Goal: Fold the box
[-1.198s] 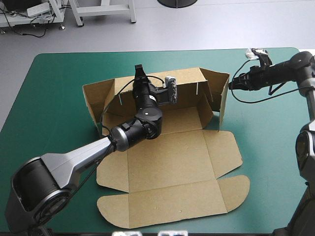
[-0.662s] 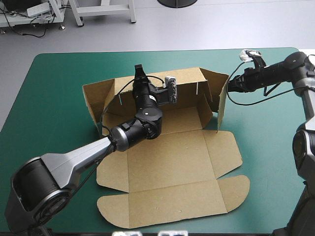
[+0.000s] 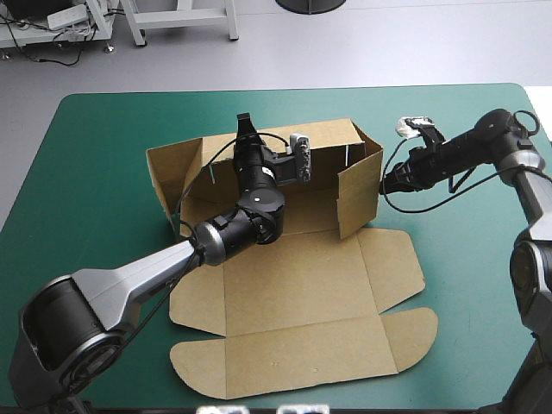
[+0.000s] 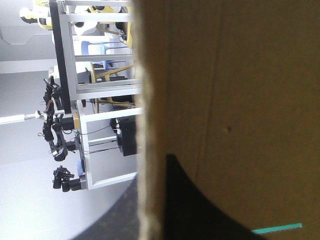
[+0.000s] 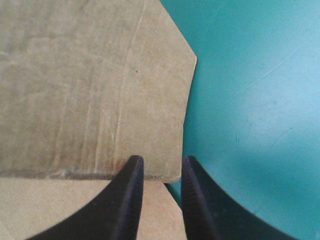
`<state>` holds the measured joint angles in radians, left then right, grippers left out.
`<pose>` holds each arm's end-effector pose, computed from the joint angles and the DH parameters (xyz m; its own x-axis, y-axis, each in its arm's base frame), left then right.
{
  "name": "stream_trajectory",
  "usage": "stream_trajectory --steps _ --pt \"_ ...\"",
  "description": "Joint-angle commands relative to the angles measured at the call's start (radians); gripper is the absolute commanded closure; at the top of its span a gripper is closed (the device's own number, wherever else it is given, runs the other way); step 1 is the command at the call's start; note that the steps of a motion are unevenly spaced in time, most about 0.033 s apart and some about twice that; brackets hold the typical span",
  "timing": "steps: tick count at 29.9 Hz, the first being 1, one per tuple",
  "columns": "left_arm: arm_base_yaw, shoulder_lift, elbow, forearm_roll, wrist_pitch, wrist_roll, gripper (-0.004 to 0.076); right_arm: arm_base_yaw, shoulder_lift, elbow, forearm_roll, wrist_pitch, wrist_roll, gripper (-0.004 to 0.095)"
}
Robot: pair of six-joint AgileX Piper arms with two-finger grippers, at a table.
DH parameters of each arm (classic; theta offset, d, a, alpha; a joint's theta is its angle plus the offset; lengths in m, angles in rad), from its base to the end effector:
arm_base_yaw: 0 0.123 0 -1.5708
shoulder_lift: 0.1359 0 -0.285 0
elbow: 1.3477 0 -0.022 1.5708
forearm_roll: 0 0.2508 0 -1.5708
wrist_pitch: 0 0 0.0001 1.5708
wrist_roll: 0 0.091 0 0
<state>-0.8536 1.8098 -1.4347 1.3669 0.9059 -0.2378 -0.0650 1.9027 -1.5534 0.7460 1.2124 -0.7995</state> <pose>0.3163 -0.2559 0.3083 -0.1411 0.9826 -0.1204 0.3109 0.1595 0.9370 0.3939 0.0323 0.2649 -0.8248 -0.3077 -0.4743 -0.5282 0.7185 0.4525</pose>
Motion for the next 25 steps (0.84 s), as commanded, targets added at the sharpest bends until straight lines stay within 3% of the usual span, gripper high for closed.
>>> stream_trajectory --steps 1,12,25 --pt "0.003 -0.047 -0.028 0.069 0.008 -0.016 0.0729 0.001 -0.062 -0.014 0.048 0.038 -0.007 0.0662" --pt "0.003 -0.047 -0.028 0.069 0.006 -0.016 0.0729 0.101 -0.064 -0.014 0.033 0.038 -0.012 0.0662" --pt "0.003 -0.047 -0.028 0.069 0.006 -0.025 0.0729 0.106 -0.068 -0.014 -0.035 0.038 0.033 0.0662"
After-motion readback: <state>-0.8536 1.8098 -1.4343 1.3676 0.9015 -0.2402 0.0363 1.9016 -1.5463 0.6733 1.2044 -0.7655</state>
